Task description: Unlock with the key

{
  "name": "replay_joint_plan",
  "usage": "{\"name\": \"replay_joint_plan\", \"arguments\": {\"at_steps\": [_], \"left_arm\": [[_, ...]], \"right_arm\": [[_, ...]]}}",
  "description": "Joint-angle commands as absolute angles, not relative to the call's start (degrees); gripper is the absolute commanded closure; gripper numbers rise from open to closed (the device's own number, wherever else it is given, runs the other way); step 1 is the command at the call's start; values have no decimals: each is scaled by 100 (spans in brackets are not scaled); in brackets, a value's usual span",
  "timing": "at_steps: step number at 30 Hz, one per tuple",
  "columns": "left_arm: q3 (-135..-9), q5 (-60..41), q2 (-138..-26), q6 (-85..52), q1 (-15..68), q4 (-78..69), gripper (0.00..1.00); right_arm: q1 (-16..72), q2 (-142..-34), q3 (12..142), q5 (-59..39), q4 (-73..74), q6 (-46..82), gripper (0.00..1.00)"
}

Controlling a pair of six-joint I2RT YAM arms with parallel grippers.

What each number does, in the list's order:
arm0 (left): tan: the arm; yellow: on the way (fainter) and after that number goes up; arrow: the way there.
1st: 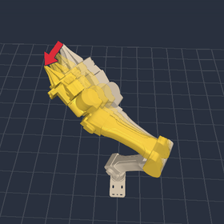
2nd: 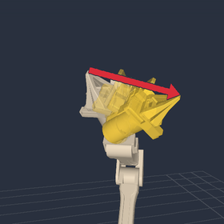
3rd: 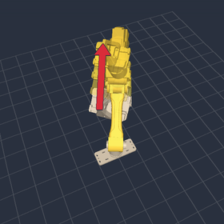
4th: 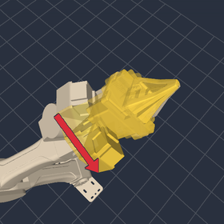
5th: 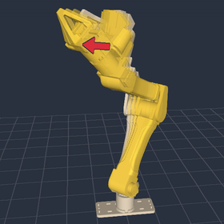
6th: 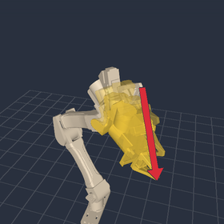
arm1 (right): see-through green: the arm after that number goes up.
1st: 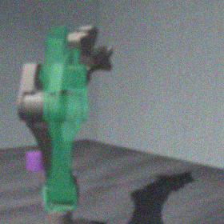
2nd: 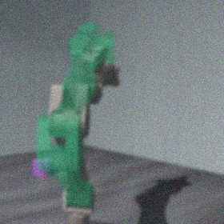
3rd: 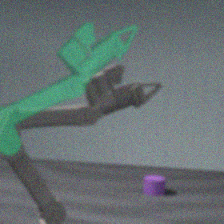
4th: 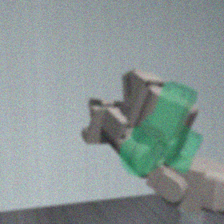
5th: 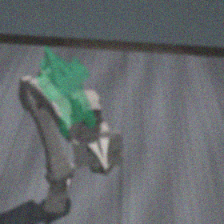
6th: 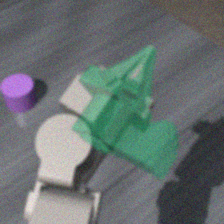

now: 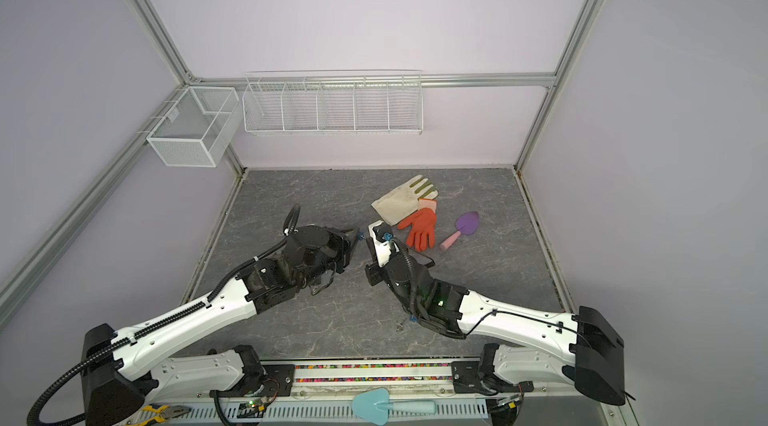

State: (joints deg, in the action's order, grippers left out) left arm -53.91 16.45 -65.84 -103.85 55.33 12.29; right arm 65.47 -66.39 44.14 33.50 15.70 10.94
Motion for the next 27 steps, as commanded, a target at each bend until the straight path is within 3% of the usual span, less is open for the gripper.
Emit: {"name": "replay_joint_plan", "arguments": {"at_steps": [1,27], "left_arm": [[-5493,1595,-6544,-10345,5555,1131,100],[-5479,1777,-6409,-10318,5555,1105,100]], "right_arm": [[6436,-6591,4497,3428,1641,1130,94],[6467,-6918,4713,3110,1651,1064,94]]}}
